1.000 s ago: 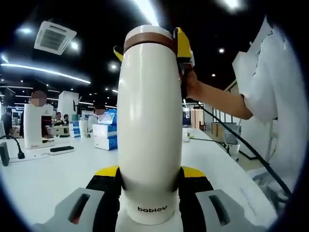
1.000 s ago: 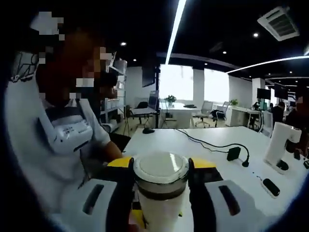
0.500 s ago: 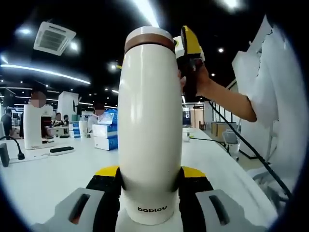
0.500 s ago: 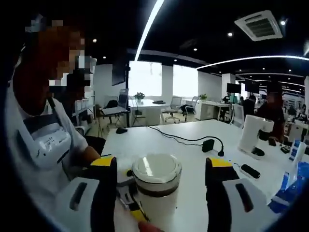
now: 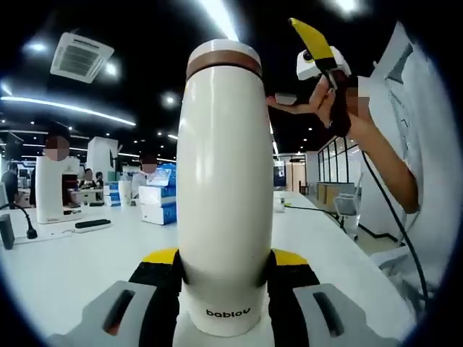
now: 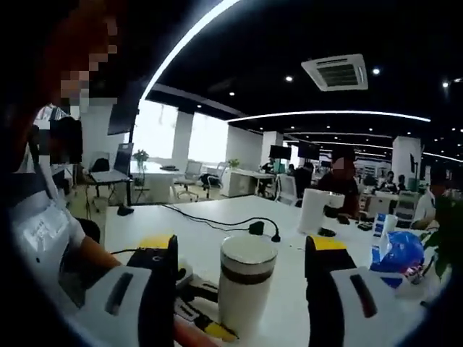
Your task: Grasp the water cup twist off the cup lid place the cup lid on the table
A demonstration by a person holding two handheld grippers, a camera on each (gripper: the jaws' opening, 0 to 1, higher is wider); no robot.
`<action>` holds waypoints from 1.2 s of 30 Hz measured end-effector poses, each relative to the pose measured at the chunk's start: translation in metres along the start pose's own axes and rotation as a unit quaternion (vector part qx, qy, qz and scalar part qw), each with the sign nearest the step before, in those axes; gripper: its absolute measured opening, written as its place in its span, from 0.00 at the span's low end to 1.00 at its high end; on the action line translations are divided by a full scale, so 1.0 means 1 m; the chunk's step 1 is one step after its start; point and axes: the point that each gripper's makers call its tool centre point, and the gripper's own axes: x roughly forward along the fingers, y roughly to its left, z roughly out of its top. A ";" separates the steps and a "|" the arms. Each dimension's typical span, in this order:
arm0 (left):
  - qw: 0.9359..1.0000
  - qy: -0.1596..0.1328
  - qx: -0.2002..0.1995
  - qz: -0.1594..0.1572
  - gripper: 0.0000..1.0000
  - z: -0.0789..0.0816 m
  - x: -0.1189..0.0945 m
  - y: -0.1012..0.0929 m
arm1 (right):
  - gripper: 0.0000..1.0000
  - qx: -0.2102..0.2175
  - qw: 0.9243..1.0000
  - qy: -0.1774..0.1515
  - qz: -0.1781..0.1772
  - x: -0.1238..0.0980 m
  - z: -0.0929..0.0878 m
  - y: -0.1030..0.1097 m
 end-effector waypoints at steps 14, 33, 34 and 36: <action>1.000 0.000 -0.001 -0.001 0.48 0.000 0.001 0.001 | 0.76 0.000 0.996 0.006 -0.085 -0.005 -0.028 0.019; 1.000 0.000 0.000 0.000 0.48 0.000 0.000 0.001 | 0.83 0.050 0.982 -0.038 -0.177 0.032 -0.021 -0.018; 1.000 0.000 0.000 0.000 0.48 0.000 0.000 0.001 | 0.81 0.042 0.982 -0.033 -0.181 0.035 -0.022 -0.019; 1.000 0.000 0.000 -0.001 0.48 0.000 0.000 0.001 | 0.77 0.040 0.982 -0.023 -0.183 0.040 -0.026 -0.021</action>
